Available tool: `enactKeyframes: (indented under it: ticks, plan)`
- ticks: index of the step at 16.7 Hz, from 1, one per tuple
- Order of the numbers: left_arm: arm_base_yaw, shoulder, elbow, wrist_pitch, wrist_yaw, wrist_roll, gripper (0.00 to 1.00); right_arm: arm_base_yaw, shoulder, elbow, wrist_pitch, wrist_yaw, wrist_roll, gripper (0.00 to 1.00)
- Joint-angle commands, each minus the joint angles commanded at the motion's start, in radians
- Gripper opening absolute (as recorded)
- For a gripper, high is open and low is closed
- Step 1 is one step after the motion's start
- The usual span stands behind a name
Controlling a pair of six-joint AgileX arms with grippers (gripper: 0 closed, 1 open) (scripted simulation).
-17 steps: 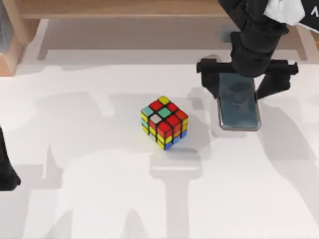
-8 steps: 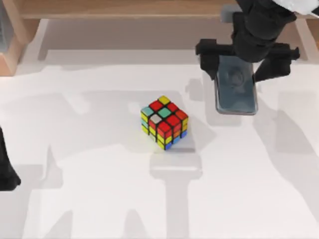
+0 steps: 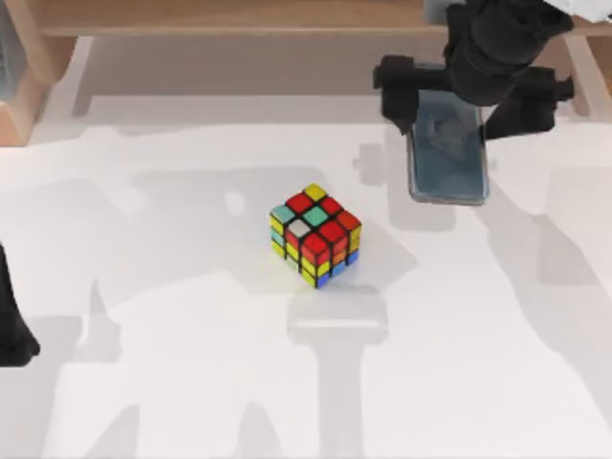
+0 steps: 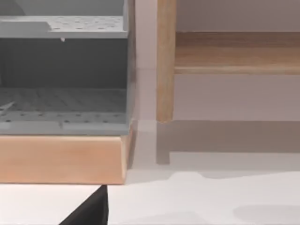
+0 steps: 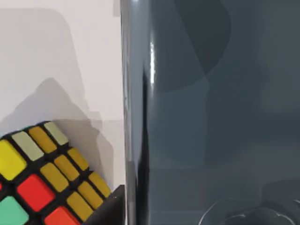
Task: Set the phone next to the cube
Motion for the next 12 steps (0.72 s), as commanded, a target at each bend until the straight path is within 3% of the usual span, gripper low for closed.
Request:
enactKeyframes:
  ticks: [12]
  plan:
    - [0.000, 0.000, 0.000, 0.000, 0.000, 0.000, 1.00, 0.000, 0.074, -0.081, 0.052, -0.003, 0.001, 0.00]
